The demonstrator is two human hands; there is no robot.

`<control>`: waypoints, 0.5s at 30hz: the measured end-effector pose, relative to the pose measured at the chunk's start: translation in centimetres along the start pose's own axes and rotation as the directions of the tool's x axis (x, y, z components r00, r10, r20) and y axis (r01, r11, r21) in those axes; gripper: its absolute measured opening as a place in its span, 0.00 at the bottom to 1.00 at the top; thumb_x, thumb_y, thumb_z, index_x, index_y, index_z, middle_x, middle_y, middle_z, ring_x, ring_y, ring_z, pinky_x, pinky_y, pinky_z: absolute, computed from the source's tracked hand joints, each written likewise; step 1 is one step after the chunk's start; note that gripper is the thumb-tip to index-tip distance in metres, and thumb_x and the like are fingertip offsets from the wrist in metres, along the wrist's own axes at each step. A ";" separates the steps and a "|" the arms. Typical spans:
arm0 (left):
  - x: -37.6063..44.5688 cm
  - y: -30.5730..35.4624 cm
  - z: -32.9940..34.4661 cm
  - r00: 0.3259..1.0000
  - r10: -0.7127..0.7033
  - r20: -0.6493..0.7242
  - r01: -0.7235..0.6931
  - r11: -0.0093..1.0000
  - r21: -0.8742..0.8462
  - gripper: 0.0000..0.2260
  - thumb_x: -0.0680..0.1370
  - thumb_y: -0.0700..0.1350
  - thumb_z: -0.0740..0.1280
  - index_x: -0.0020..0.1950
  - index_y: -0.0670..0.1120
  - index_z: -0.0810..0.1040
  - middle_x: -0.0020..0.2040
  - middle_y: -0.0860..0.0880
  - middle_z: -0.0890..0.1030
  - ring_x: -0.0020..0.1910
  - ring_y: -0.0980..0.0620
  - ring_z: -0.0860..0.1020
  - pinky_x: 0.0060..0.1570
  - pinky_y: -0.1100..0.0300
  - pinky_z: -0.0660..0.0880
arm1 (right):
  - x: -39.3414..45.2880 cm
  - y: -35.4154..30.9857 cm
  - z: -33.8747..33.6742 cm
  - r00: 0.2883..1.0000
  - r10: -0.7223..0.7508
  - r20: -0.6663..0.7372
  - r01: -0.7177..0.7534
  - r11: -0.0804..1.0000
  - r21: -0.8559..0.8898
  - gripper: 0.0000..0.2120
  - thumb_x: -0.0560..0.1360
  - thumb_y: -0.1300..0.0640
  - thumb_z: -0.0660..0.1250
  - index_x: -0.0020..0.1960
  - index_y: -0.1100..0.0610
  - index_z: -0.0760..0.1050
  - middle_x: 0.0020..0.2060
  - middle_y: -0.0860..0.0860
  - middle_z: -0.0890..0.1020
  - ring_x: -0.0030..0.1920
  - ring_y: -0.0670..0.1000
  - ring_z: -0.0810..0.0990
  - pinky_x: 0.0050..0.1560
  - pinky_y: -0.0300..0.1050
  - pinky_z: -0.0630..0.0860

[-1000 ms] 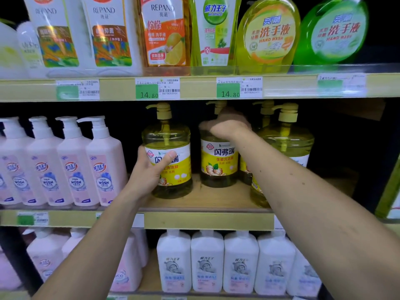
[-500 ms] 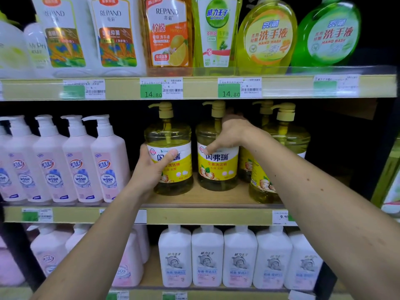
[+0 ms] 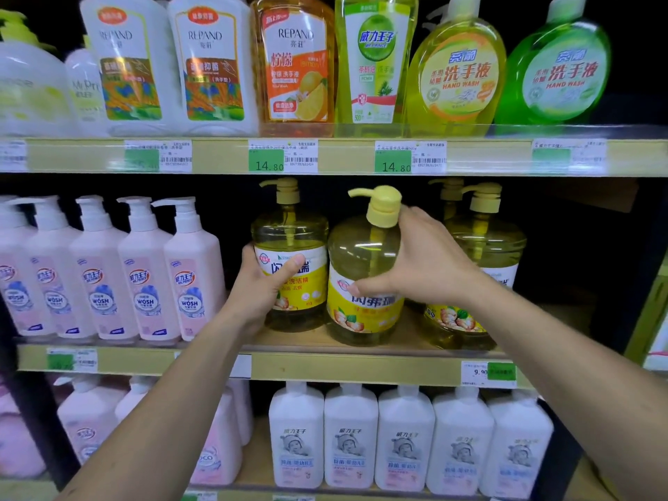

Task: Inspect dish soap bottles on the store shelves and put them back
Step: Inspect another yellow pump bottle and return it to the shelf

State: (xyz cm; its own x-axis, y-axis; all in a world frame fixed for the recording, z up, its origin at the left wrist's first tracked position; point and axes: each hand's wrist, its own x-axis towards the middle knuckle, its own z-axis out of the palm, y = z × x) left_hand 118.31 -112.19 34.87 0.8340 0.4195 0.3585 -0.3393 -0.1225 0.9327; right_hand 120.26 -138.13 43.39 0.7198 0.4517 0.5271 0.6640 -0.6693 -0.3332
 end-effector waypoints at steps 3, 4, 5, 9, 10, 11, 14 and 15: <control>0.4 -0.2 0.4 1.000 -0.003 -0.004 0.003 1.000 -0.007 0.24 0.82 0.47 0.75 0.73 0.47 0.67 0.62 0.49 0.82 0.54 0.53 0.85 0.33 0.63 0.82 | -2.8 0.9 0.2 0.993 -0.090 -0.080 0.095 0.994 0.052 0.44 0.57 0.35 0.86 0.65 0.46 0.69 0.56 0.44 0.73 0.53 0.40 0.69 0.52 0.22 0.67; 0.6 -0.3 0.7 1.000 -0.004 -0.005 0.004 1.000 -0.016 0.24 0.82 0.47 0.75 0.72 0.47 0.67 0.62 0.49 0.83 0.53 0.52 0.86 0.32 0.62 0.82 | -3.4 1.1 0.3 0.989 -0.112 -0.101 0.118 0.991 0.057 0.44 0.58 0.35 0.86 0.65 0.46 0.69 0.56 0.44 0.72 0.52 0.38 0.68 0.54 0.20 0.65; 0.8 -0.4 1.1 1.000 -0.008 -0.002 0.008 1.000 -0.025 0.24 0.81 0.47 0.75 0.72 0.48 0.66 0.62 0.49 0.83 0.53 0.52 0.86 0.32 0.60 0.82 | -4.0 1.2 0.3 0.985 -0.129 -0.117 0.137 0.989 0.057 0.44 0.58 0.35 0.86 0.65 0.47 0.69 0.57 0.43 0.72 0.53 0.38 0.68 0.54 0.19 0.63; 2.0 -1.2 3.1 0.999 -0.004 0.032 0.005 1.000 -0.018 0.24 0.81 0.48 0.77 0.70 0.53 0.66 0.59 0.53 0.83 0.43 0.62 0.87 0.29 0.62 0.79 | -5.8 0.8 -0.1 0.955 -0.208 -0.211 0.226 0.972 0.066 0.48 0.59 0.35 0.82 0.72 0.53 0.71 0.62 0.43 0.72 0.59 0.38 0.69 0.60 0.17 0.59; 2.3 -1.4 3.6 0.999 -0.001 0.041 0.002 1.000 -0.013 0.24 0.80 0.49 0.77 0.69 0.54 0.66 0.59 0.53 0.83 0.42 0.63 0.87 0.29 0.62 0.79 | -6.1 0.6 -0.6 0.945 -0.217 -0.244 0.239 0.969 0.064 0.48 0.60 0.34 0.81 0.73 0.53 0.72 0.62 0.44 0.72 0.59 0.37 0.68 0.60 0.17 0.58; 2.6 -1.5 4.0 0.999 -0.002 0.050 0.002 1.000 -0.015 0.23 0.80 0.49 0.77 0.68 0.54 0.67 0.59 0.52 0.83 0.42 0.62 0.87 0.29 0.62 0.78 | -6.3 0.5 -1.2 0.938 -0.219 -0.269 0.244 0.968 0.061 0.47 0.59 0.34 0.81 0.72 0.53 0.73 0.61 0.44 0.72 0.59 0.36 0.68 0.60 0.17 0.58; 3.2 -1.6 5.5 0.997 -0.013 0.073 0.016 0.999 -0.034 0.21 0.79 0.50 0.78 0.63 0.56 0.68 0.60 0.51 0.85 0.48 0.54 0.88 0.31 0.57 0.80 | -6.7 0.4 -3.6 0.941 -0.185 -0.283 0.210 0.976 0.063 0.47 0.57 0.34 0.83 0.71 0.50 0.74 0.60 0.45 0.76 0.58 0.37 0.70 0.59 0.17 0.60; 3.3 -1.7 5.9 0.996 -0.018 0.084 0.021 0.999 -0.036 0.21 0.79 0.50 0.78 0.63 0.56 0.68 0.60 0.50 0.86 0.50 0.51 0.88 0.32 0.55 0.80 | -6.9 0.5 -4.5 0.947 -0.158 -0.279 0.184 0.980 0.069 0.47 0.56 0.33 0.84 0.70 0.48 0.74 0.60 0.44 0.77 0.58 0.37 0.71 0.58 0.18 0.62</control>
State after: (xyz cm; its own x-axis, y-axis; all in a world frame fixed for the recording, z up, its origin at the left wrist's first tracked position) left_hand 124.25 -115.92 34.76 0.8734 0.3448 0.3438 -0.3372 -0.0812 0.9379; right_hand 114.72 -144.24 43.07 0.5203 0.3696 0.7699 0.7978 -0.5320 -0.2838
